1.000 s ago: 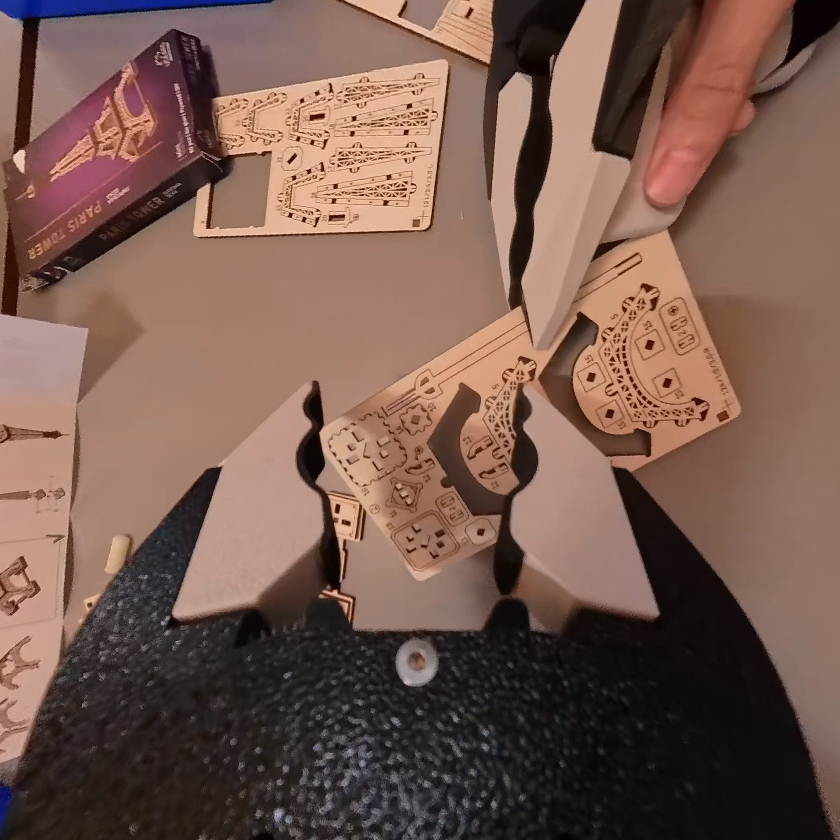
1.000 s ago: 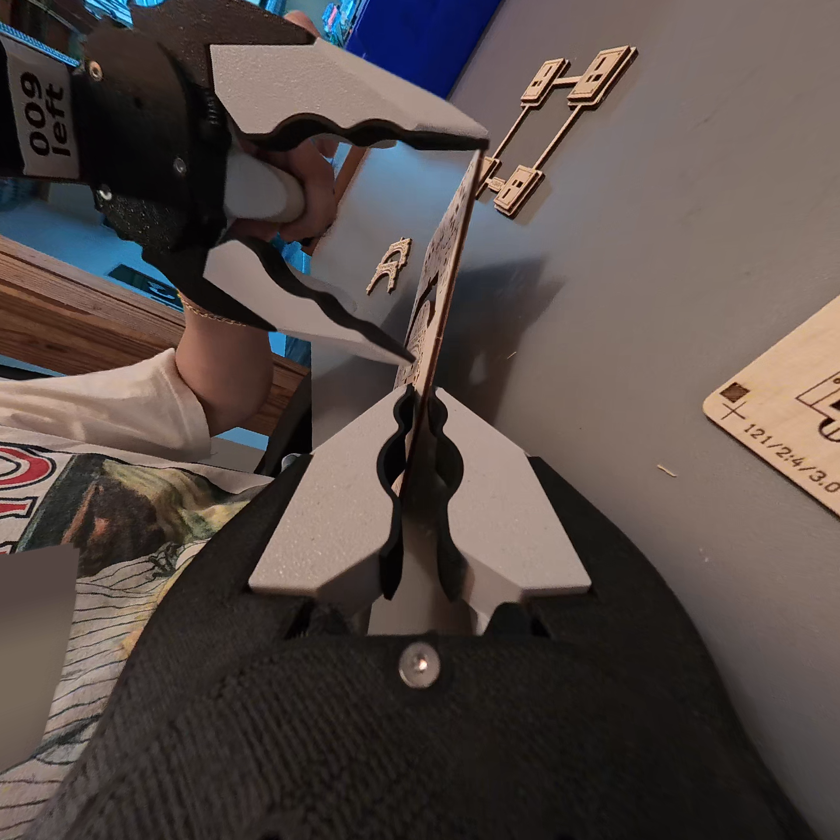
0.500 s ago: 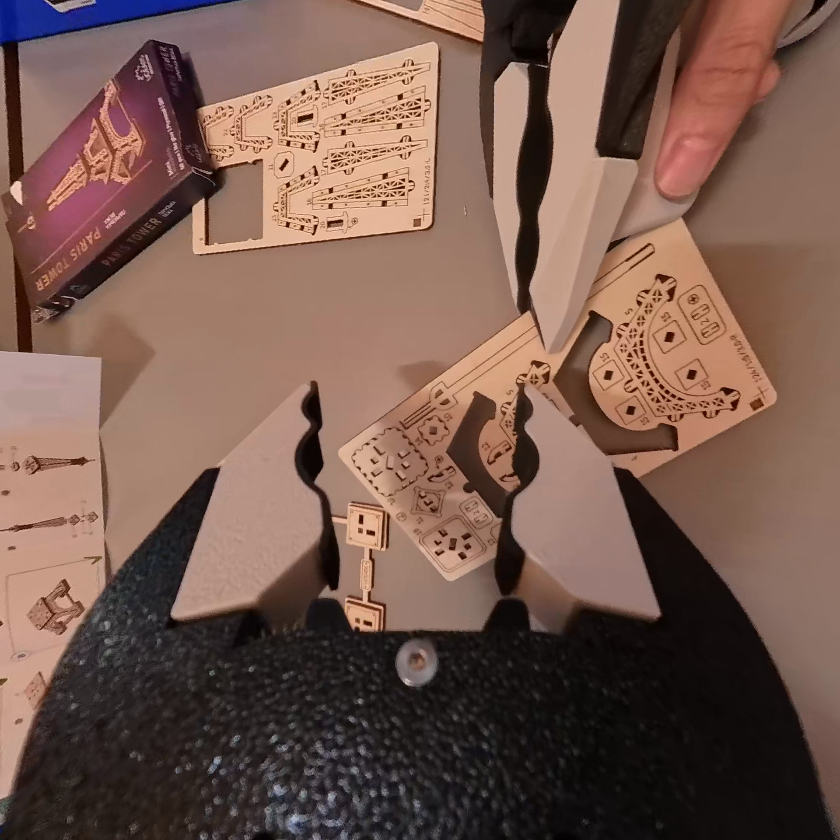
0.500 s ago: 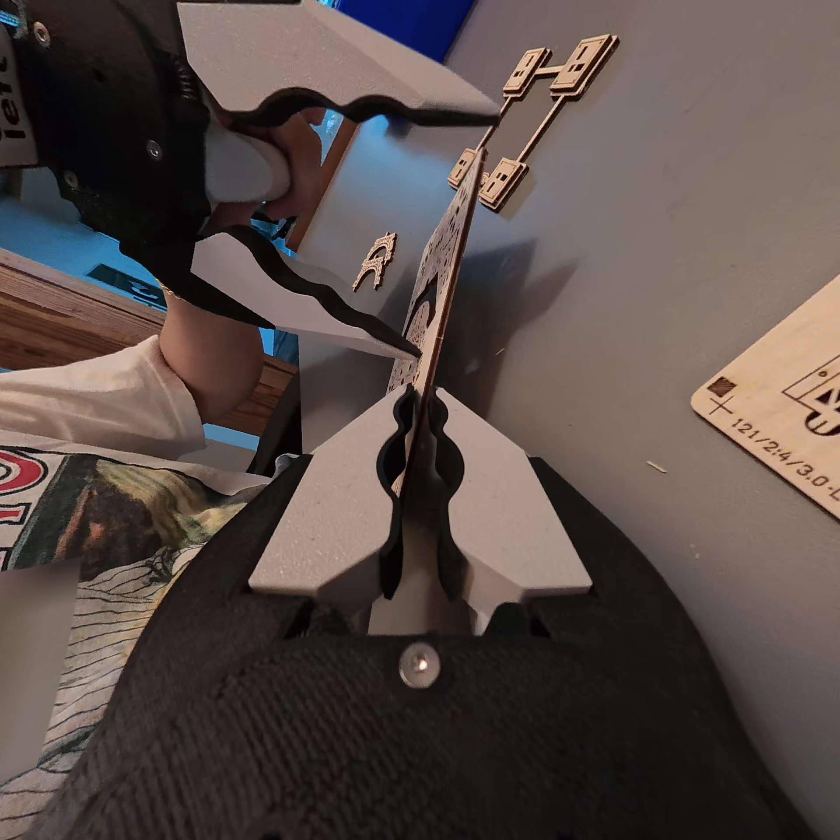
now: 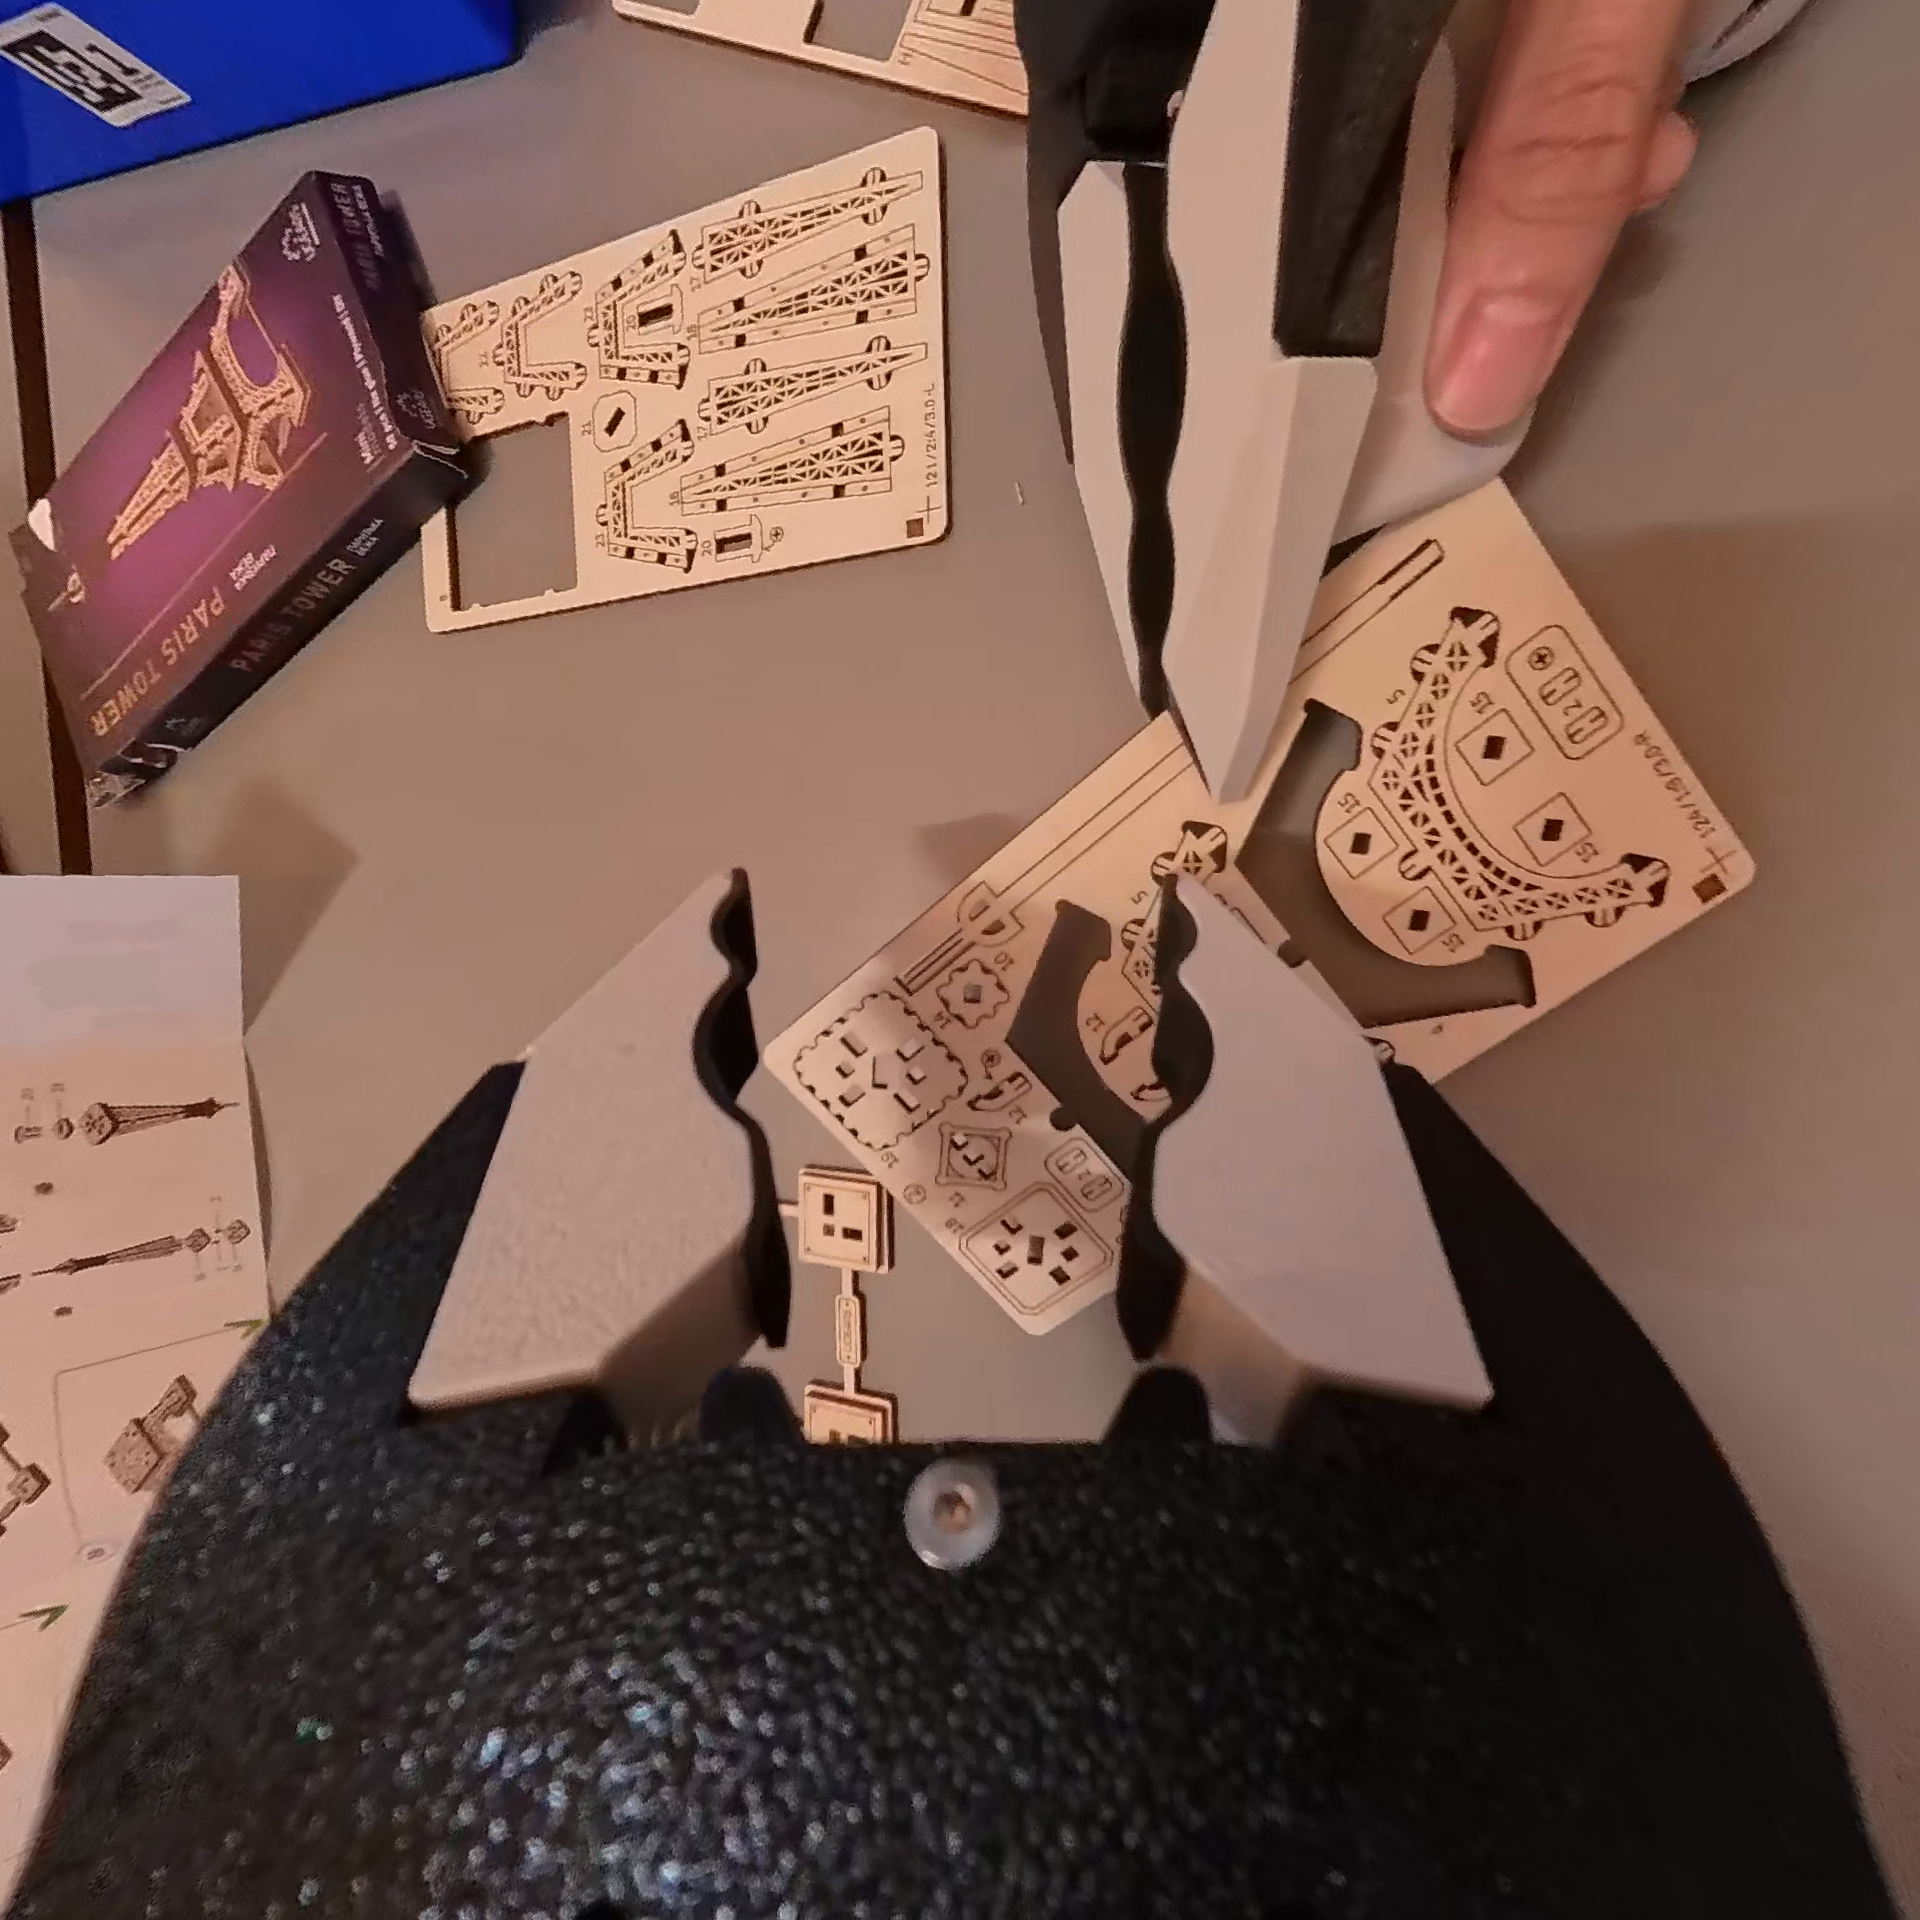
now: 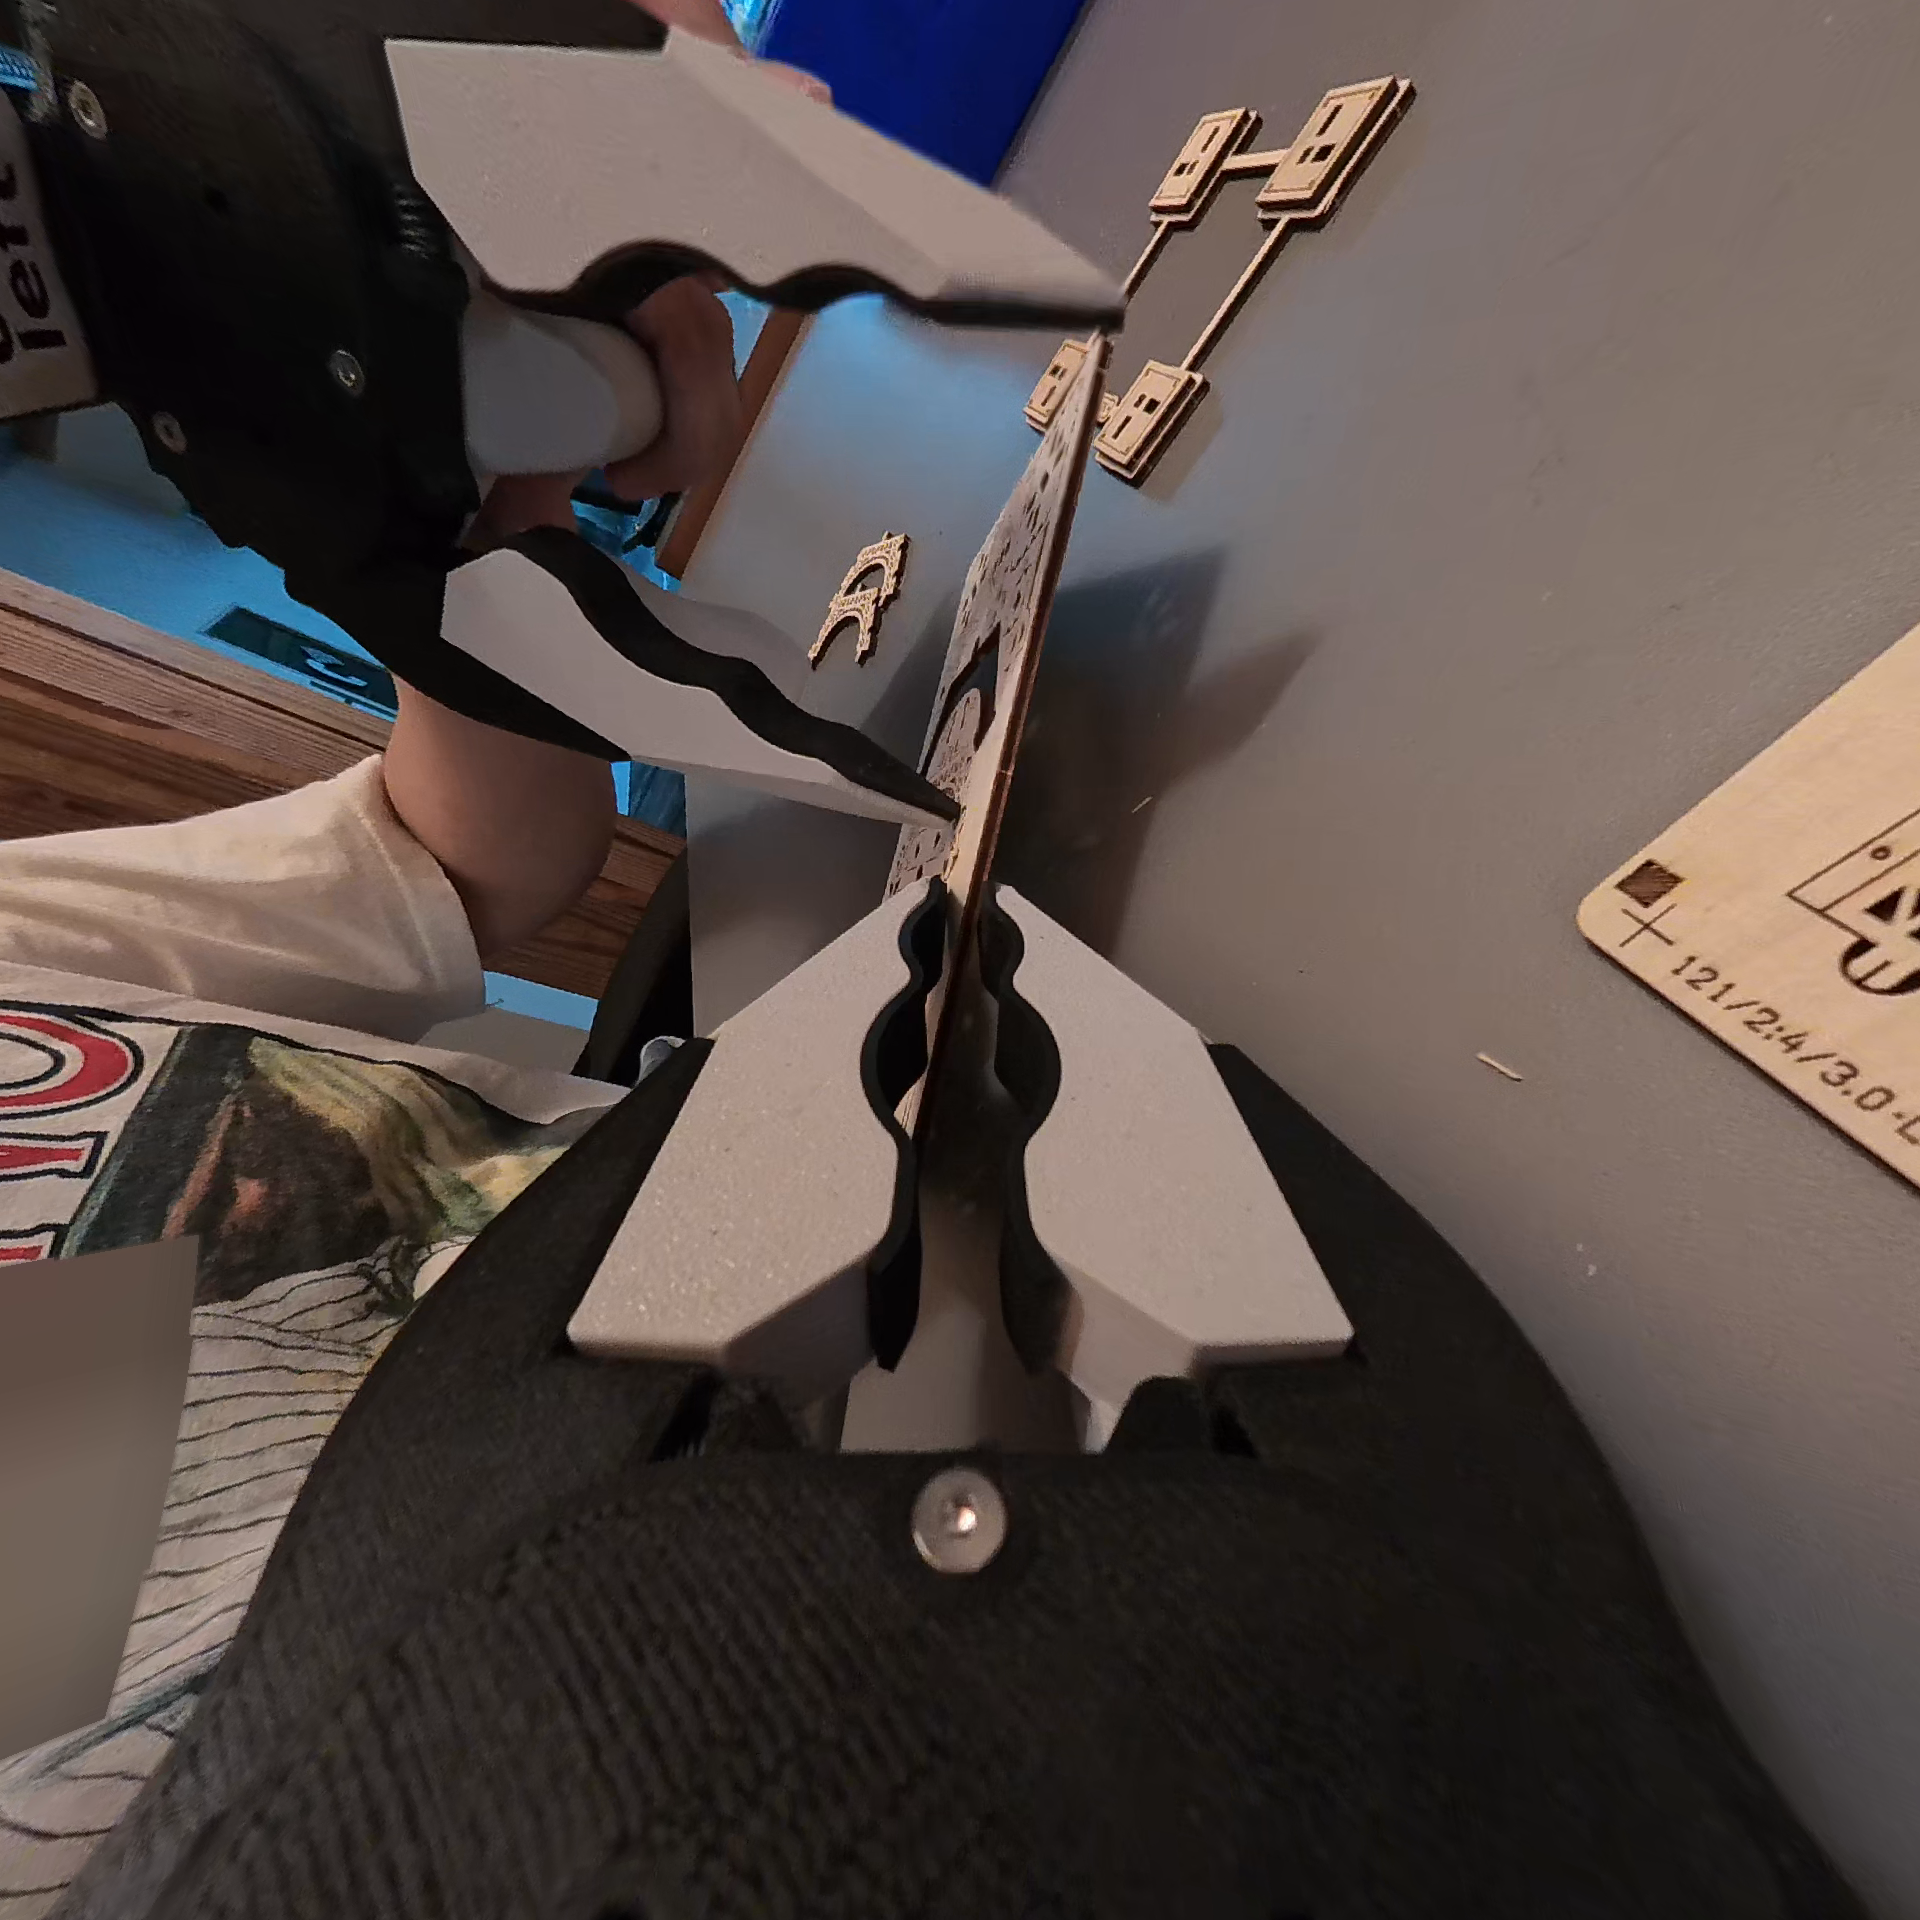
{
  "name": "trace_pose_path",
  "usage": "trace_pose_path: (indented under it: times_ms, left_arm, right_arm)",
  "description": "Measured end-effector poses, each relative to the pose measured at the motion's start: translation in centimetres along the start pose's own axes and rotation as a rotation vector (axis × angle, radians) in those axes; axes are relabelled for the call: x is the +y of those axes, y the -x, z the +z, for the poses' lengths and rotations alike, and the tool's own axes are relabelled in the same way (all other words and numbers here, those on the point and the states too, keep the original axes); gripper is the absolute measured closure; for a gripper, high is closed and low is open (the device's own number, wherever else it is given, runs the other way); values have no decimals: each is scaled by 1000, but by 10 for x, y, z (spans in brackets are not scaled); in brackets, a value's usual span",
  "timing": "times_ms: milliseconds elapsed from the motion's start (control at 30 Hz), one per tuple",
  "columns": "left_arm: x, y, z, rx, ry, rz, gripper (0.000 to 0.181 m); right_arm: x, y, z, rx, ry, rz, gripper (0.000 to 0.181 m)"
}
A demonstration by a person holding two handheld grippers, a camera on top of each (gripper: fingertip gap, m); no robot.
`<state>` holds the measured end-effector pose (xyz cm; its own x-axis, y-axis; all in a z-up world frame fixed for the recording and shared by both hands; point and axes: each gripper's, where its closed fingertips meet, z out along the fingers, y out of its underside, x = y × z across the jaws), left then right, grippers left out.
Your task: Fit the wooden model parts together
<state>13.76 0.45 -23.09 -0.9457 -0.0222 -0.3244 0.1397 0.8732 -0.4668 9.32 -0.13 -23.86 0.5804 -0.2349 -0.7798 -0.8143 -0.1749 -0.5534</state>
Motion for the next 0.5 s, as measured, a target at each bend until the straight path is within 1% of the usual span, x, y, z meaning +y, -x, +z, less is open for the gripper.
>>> trace_pose_path:
  times_ms: [67, 233, 333, 400, 500]
  left_arm:
    - [0, 2, -1, -15, -9, 4, 101]
    - [-3, -1, 2, 4, -20, 11, 100]
    - [-3, 3, 2, -8, -17, 3, 93]
    - [-2, 0, 5, 5, 4, 17, 99]
    - [-3, 3, 7, -3, 43, 63, 96]
  right_arm:
    - [0, 0, 0, -2, -1, 0, 177]
    - [0, 0, 0, 1, 0, 2, 177]
    - [-1, -1, 0, 1, -3, 4, 177]
    - [0, -2, 0, 13, 1, 11, 177]
    - [-1, -4, 0, 24, -4, 19, 178]
